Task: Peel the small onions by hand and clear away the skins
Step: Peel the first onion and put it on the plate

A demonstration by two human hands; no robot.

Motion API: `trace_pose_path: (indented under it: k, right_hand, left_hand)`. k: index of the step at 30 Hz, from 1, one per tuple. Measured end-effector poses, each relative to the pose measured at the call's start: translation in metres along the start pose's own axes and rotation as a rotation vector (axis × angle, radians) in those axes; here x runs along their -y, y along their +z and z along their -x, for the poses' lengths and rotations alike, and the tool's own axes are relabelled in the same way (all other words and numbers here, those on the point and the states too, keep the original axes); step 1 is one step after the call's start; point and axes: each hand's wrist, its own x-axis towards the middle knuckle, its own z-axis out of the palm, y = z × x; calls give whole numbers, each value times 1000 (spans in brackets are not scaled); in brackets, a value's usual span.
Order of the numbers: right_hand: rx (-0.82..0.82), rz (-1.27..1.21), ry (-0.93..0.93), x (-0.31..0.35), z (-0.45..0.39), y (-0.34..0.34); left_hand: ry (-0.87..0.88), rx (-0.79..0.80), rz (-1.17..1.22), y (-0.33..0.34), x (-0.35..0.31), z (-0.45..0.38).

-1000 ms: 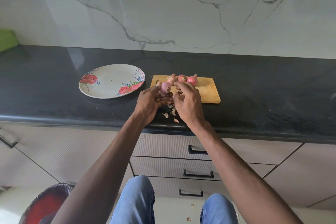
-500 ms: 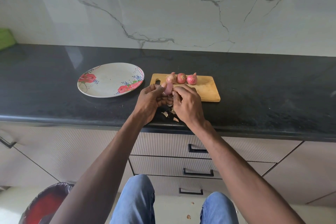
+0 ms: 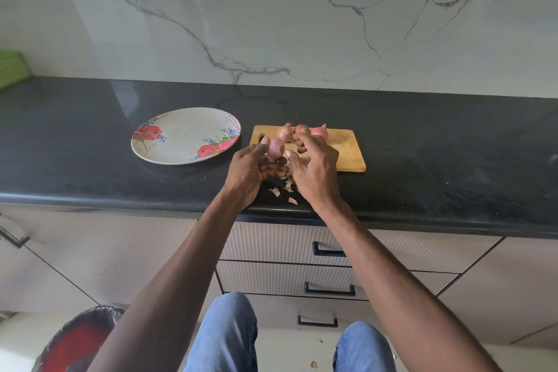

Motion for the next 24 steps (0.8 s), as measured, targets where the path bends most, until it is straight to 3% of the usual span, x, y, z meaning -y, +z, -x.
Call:
trace_pose_path:
  k: [9, 14, 19, 24]
  right_hand:
    - [-53, 88, -91, 9, 6, 0]
    - [-94, 60, 29, 7, 3, -3]
    - [-55, 157, -41, 12, 1, 1]
    - [-83, 251, -30, 24, -6, 13]
  left_hand:
    - [21, 31, -39, 0, 3, -1]
    - [55, 13, 133, -1, 1, 1]
    - [66, 27, 216, -2, -3, 3]
    - [228, -53, -60, -14, -7, 10]
